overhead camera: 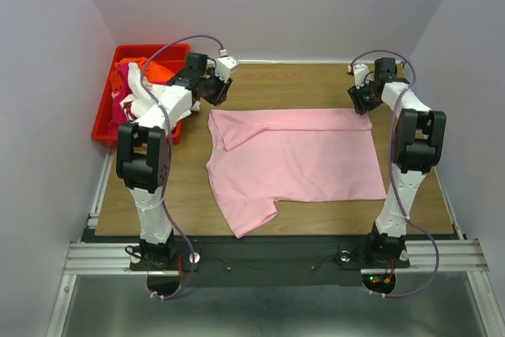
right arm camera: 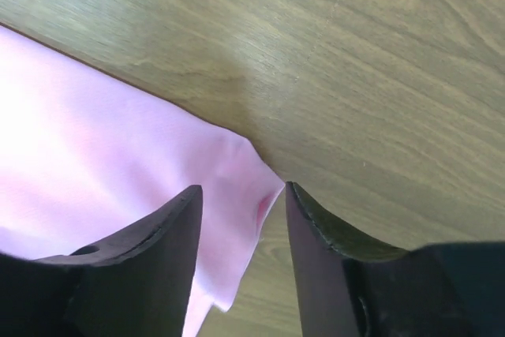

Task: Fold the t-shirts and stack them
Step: Fold the tshirt

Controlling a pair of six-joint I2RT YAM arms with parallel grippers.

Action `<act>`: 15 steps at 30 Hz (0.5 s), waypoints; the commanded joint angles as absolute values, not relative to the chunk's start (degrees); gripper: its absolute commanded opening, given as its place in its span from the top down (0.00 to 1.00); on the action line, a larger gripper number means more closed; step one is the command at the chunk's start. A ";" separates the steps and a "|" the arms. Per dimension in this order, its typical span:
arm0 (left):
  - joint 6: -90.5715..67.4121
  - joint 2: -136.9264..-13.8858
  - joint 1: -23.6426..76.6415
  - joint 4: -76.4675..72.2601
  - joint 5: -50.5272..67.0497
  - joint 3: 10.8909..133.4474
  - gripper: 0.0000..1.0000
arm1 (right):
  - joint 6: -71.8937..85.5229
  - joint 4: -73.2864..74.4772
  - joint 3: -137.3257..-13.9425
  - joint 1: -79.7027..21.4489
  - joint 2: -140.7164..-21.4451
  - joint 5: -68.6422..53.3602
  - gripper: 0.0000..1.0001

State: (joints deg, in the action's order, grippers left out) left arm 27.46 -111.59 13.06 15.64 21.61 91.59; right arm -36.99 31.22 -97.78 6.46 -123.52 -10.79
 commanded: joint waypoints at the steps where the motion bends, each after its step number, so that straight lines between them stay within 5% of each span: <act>1: 26.98 -113.19 17.48 16.08 23.12 92.28 0.65 | -33.84 31.64 -97.65 6.59 -118.48 -14.06 0.56; 6: 26.72 -117.68 20.47 17.75 23.81 95.35 0.74 | -32.87 32.43 -97.30 6.59 -119.62 -14.59 0.68; 11: 26.19 -120.67 22.23 19.34 28.38 98.17 0.63 | -32.34 32.69 -96.42 6.59 -120.58 -15.82 0.69; 15: 24.96 -123.22 23.20 19.25 29.36 99.32 0.64 | -32.52 32.78 -95.63 6.59 -121.03 -16.17 0.69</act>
State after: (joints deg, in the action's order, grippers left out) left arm 26.20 -123.59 22.79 19.00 26.59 95.22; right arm -33.23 32.49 -96.44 6.44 -121.21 -14.63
